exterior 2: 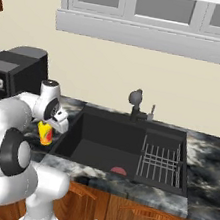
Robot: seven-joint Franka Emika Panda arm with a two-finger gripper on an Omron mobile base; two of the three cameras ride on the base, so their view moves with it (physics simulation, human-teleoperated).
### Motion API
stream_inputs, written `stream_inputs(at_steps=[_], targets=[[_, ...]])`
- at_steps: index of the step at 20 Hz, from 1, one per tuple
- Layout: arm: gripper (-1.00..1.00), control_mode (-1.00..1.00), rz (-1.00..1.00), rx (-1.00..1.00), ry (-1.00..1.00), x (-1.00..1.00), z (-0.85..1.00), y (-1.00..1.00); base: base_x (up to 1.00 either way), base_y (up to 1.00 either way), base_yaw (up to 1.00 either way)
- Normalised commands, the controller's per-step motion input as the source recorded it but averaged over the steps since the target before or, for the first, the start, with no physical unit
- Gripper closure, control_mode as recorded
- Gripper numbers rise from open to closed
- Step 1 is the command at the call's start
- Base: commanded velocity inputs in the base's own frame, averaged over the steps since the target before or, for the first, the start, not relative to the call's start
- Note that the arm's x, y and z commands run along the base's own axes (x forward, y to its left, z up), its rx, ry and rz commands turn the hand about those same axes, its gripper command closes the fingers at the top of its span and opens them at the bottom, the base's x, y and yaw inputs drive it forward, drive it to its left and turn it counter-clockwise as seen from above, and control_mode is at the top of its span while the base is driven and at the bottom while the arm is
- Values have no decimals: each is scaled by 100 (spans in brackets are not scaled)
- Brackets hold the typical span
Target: Pick the cup and bowl from the counter and place them on the counter next to the sink.
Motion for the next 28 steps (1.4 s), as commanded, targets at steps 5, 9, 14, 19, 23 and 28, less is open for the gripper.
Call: stream_inputs(at_steps=[5, 9, 14, 19, 23, 28], targets=[[-100, -100, 0, 1, -15, -4, 41, 0, 0, 0, 0], [-100, -100, 0, 3, -13, -25, 43, -2, 0, 0, 0], [-100, -100, 0, 4, -4, -65, 17, -37, 0, 0, 0], [-100, -100, 5, 1, -7, -97, 32, -27, 0, 0, 0], [-100, -100, 3, 0, -2, -89, 68, -5, 0, 0, 0], [-100, -100, 5, -6, 0, -89, 83, -7, 0, 0, 0]])
